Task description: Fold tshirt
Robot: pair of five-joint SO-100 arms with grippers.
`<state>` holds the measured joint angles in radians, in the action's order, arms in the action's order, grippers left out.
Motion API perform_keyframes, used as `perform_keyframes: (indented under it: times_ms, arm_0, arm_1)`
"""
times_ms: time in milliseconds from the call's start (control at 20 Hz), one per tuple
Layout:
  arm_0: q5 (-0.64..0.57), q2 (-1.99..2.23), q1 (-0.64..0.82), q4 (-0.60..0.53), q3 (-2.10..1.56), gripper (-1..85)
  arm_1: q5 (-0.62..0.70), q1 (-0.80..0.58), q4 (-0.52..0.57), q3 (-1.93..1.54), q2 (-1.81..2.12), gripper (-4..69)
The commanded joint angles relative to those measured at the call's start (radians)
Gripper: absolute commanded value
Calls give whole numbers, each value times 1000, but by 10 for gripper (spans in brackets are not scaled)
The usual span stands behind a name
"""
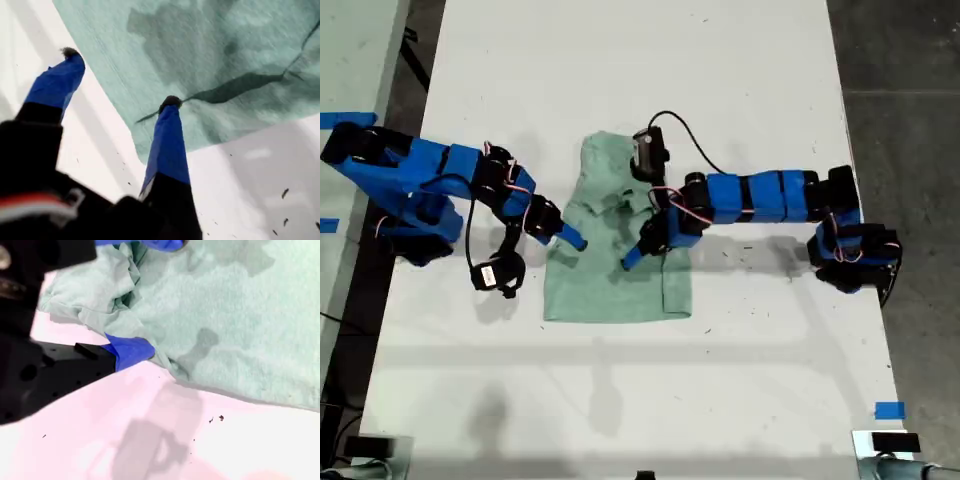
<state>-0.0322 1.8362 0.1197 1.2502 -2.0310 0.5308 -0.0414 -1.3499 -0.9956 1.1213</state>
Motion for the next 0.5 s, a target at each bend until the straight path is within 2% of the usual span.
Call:
perform_keyframes:
  times_ms: [0, 200, 350, 450]
  arm_0:
    - [17, 40, -18, 34, 74, 296]
    - [98, 43, -63, 98, 123, 294]
    - [149, -11, -86, 138, 106, 293]
    - [149, -74, -97, 115, 100, 296]
  arm_1:
    - [43, -35, -121, 71, 163, 333]
    - [83, -75, -261, -9, 284, 343]
    - [98, -84, -270, -80, 337, 346]
    - [103, -84, -268, -100, 348, 346]
